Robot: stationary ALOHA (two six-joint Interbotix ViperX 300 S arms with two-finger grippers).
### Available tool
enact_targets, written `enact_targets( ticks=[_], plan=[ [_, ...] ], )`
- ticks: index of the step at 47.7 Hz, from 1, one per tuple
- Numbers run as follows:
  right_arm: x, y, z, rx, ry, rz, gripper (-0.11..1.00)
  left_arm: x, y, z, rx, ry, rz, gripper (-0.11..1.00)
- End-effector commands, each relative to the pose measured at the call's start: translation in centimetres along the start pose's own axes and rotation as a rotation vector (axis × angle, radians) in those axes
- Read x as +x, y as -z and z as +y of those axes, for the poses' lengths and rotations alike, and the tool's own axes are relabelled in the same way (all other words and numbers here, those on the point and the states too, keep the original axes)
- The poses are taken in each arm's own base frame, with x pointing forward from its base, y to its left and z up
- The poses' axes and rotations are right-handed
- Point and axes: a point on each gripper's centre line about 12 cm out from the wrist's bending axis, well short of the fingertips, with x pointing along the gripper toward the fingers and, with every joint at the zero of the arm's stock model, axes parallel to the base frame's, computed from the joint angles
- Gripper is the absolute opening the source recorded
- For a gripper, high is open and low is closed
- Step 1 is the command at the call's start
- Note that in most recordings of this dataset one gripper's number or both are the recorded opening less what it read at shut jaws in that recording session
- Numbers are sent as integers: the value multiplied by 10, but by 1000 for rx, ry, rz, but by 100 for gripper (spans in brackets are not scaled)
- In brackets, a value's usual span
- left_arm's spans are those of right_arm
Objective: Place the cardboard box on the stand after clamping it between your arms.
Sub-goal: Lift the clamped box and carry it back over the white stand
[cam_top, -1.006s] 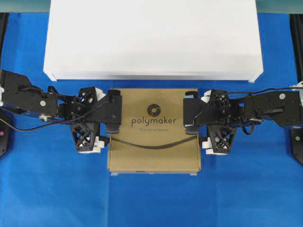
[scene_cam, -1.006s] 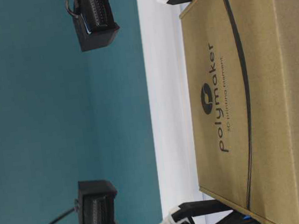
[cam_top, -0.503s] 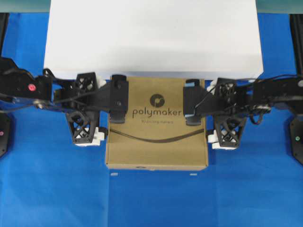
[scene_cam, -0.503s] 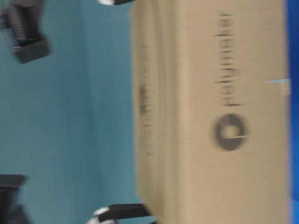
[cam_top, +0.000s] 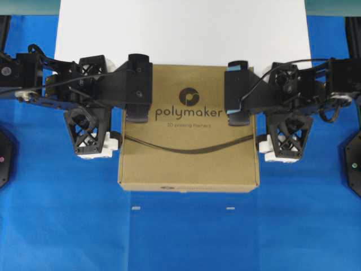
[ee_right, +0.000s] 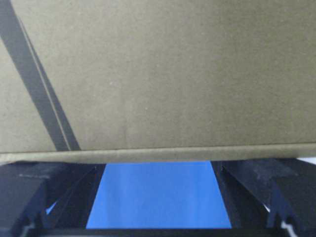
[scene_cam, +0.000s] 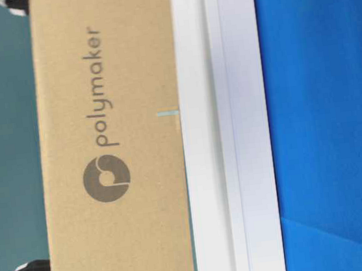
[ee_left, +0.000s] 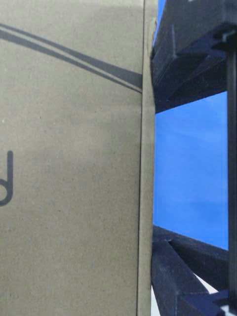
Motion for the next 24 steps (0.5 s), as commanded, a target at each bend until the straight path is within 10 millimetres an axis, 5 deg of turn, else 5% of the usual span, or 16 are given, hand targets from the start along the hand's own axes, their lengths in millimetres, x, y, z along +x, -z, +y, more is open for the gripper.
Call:
enact_targets(
  ticks=[1, 24],
  plan=[
    [-25, -33, 1, -8, 3, -151, 98, -21, -32, 7, -18, -14, -129, 88],
    [-20, -37, -22, -3, 41, -186, 98, -13, -32, 28, 10, -53, -126, 88]
  ],
)
